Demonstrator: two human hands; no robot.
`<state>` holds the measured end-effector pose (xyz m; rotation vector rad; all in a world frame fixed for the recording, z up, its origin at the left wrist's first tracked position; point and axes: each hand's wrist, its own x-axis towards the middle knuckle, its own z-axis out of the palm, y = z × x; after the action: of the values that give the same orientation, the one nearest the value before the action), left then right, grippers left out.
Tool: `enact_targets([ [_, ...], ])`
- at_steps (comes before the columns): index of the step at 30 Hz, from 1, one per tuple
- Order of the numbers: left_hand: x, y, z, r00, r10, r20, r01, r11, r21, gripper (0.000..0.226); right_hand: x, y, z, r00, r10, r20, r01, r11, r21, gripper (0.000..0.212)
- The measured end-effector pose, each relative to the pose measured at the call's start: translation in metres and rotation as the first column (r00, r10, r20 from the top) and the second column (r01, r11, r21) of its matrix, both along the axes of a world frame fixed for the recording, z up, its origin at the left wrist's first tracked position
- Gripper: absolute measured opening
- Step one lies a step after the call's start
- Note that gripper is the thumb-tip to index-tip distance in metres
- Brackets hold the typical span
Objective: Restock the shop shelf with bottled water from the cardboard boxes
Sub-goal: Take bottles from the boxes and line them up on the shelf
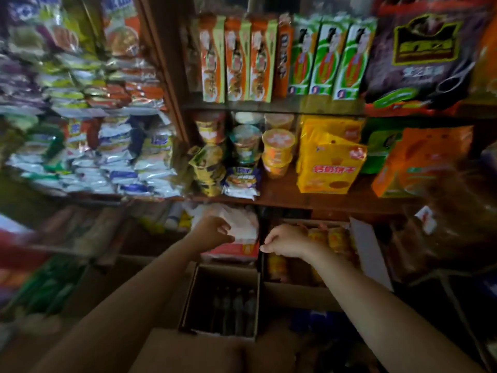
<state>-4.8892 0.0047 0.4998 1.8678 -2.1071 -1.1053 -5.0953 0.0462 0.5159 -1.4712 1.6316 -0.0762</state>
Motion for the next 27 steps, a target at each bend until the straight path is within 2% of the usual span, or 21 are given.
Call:
enact_targets([
  [4,0.037,-0.010,-0.055,0.995,0.101,0.011,-0.101,0.980,0.172,0.038,0.038,-0.018,-0.064,0.999,0.001,0.047,-0.007,0.993,0.121,0.023],
  [6,0.053,-0.015,-0.089,0.987,0.159,-0.007,-0.153,0.961,0.231,0.048,0.053,-0.024,-0.096,0.998,-0.021,0.058,0.009,0.980,0.201,0.032],
  [7,0.060,-0.018,-0.107,0.984,0.179,0.001,-0.173,0.947,0.271,0.045,0.059,-0.026,-0.111,0.997,-0.045,0.068,0.027,0.970,0.243,0.032],
  [10,0.072,-0.028,-0.149,0.978,0.210,-0.005,-0.194,0.913,0.358,0.018,0.074,-0.035,-0.157,0.980,-0.182,0.075,0.147,0.930,0.338,0.018],
  [13,0.076,-0.050,-0.194,0.969,0.246,-0.021,-0.210,0.868,0.449,0.019,0.091,-0.048,-0.217,0.947,-0.312,0.079,0.245,0.858,0.452,0.044],
  [15,0.076,-0.063,-0.230,0.968,0.251,-0.013,-0.211,0.838,0.504,0.013,0.101,-0.052,-0.255,0.931,-0.359,0.064,0.281,0.818,0.502,0.053],
  [20,0.074,-0.082,-0.343,0.952,0.303,-0.039,-0.229,0.793,0.565,0.024,0.122,-0.055,-0.363,0.849,-0.528,0.029,0.409,0.691,0.595,0.052],
  [23,0.070,-0.083,-0.417,0.927,0.374,-0.029,-0.267,0.712,0.649,0.022,0.139,-0.040,-0.436,0.798,-0.600,-0.045,0.485,0.598,0.638,0.057],
  [27,0.055,-0.086,-0.504,0.815,0.580,-0.021,-0.380,0.561,0.736,0.002,0.161,-0.016,-0.524,0.675,-0.732,-0.092,0.575,0.444,0.687,0.056],
])
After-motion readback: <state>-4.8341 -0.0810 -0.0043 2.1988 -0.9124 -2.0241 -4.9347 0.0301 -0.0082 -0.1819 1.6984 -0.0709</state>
